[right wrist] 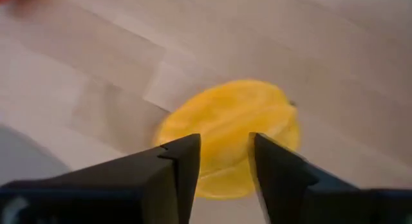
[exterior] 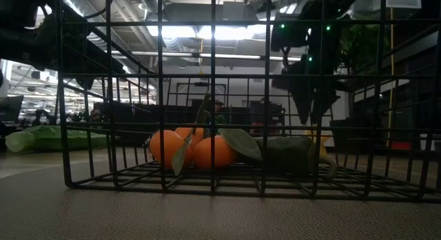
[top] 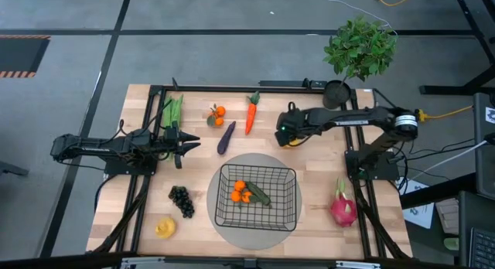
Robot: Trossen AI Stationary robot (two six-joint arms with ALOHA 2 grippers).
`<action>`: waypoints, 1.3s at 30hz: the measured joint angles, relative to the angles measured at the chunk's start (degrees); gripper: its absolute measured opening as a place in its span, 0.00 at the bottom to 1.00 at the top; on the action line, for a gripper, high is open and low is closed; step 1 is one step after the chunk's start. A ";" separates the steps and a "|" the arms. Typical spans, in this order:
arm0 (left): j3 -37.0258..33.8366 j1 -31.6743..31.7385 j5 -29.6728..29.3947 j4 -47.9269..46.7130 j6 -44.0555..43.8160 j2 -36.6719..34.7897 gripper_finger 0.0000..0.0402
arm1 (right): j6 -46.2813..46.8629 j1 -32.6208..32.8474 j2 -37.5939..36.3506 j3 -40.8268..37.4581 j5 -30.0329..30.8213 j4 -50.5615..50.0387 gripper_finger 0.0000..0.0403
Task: Build produce basket
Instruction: Put the yellow starfruit into the black wire basket
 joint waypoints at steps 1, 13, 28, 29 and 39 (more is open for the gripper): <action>0.00 0.00 0.00 0.00 0.00 0.00 0.24 | 1.26 0.08 0.60 0.06 -0.11 -0.70 0.34; 0.00 0.02 0.00 -0.15 0.00 0.00 0.24 | -7.06 0.23 1.04 0.07 -0.08 -3.66 0.34; 0.00 0.00 0.00 -0.13 0.00 0.00 0.24 | -2.42 0.49 0.96 2.89 -3.12 -7.76 0.34; 0.00 0.00 -0.02 -0.13 0.00 0.00 0.24 | -0.54 0.66 0.96 3.53 -2.85 -9.14 0.34; 0.00 0.00 -0.02 -0.24 0.00 0.00 0.24 | 8.59 4.66 1.51 3.04 -5.47 -11.11 0.34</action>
